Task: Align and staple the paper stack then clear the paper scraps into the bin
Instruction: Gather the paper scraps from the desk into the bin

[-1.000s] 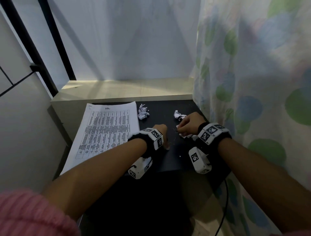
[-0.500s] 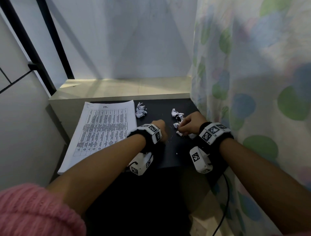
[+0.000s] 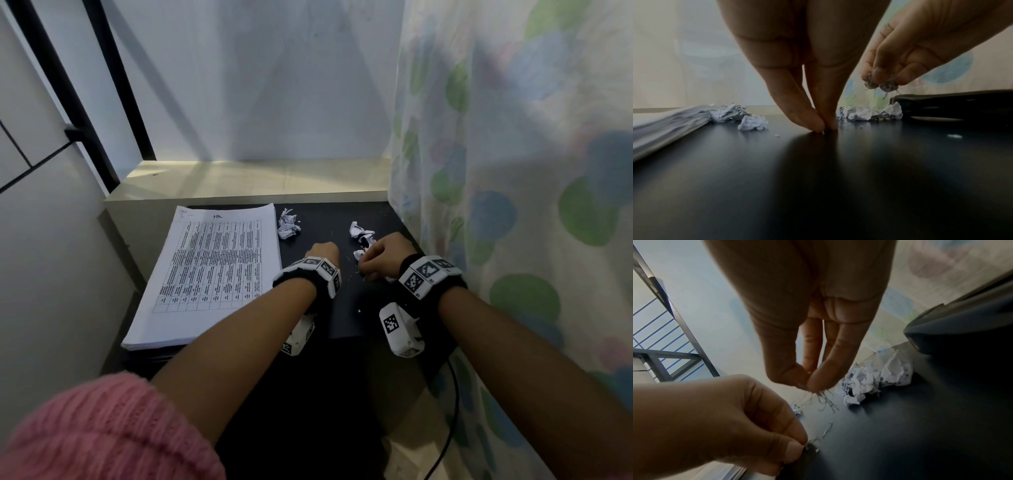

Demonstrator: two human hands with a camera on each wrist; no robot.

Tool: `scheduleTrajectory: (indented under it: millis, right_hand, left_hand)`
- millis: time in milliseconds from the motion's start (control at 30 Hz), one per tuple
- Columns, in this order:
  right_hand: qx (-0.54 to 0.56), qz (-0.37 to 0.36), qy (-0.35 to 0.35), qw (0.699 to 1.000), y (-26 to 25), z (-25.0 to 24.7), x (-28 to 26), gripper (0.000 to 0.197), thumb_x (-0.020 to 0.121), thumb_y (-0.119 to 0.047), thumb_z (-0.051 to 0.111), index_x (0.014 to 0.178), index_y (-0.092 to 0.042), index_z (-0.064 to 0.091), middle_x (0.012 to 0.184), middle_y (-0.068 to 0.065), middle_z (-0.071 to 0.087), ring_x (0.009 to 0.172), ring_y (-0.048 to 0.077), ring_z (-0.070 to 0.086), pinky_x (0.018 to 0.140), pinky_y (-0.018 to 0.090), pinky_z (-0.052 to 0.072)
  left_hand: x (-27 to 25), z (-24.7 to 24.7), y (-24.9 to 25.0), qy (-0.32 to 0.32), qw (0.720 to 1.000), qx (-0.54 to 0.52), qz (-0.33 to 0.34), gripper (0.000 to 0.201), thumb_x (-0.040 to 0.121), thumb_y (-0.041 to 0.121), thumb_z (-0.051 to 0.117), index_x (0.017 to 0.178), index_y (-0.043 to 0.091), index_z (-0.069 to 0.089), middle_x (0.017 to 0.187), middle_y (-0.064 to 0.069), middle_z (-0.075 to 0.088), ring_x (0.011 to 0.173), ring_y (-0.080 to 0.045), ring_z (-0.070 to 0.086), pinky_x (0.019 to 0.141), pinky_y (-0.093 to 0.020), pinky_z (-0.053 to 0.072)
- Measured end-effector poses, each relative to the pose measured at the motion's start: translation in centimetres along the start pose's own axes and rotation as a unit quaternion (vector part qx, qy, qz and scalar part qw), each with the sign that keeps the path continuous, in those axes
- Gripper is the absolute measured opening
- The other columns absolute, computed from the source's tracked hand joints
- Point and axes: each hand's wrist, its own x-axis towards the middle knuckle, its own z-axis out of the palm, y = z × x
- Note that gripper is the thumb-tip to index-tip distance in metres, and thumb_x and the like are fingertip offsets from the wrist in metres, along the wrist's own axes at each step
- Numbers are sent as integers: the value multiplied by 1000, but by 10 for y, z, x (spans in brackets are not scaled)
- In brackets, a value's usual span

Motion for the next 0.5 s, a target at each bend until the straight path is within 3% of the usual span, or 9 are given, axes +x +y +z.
scheduleTrajectory:
  millis: [100,200,233,267,367,500]
  right_hand:
    - [-4,-1,8,1000,3,0,-1,23,70,0,74,56,-17,67,62,1,66,56,10,61,68,24,57]
    - [-16,-1,16,1000,5,-1,-4,26,69,-3,74,52,-20,66,66,10,69,56,15,62,69,28,56]
    - [-16,-1,18,1000,6,-1,-5,25,69,-3,74,52,-20,67,67,12,69,57,17,63,68,29,56]
    - [-15,-2,20,1000,7,-2,-5,25,69,-3,74,53,-20,67,66,12,69,58,17,63,66,28,56]
    - [-10,5,21,1000,8,-1,-8,23,68,-2,75,54,-19,68,66,12,70,60,18,64,68,30,57]
    - [0,10,32,999,6,2,-12,24,68,-2,76,52,-19,68,74,16,73,57,18,64,70,31,59]
  left_hand:
    - [-1,-2,4,-4,1000,19,3,36,90,5,58,124,-6,56,131,-20,57,119,-33,57,96,-32,46]
    - [-3,-3,8,-21,999,42,2,37,91,6,58,127,-2,54,134,-19,55,123,-31,55,92,-29,44]
    - [-5,-4,9,-29,998,52,2,38,90,8,60,127,0,55,134,-18,54,123,-31,55,96,-31,44]
    - [-6,-4,9,-36,998,60,6,39,89,9,61,127,1,55,135,-18,54,124,-32,54,100,-33,44]
    - [-10,-2,13,-53,996,71,23,39,90,7,58,128,-2,53,135,-20,53,124,-32,54,94,-34,44]
    - [-14,-3,14,-41,997,60,34,38,95,8,49,132,0,50,138,-19,51,126,-33,52,103,-34,41]
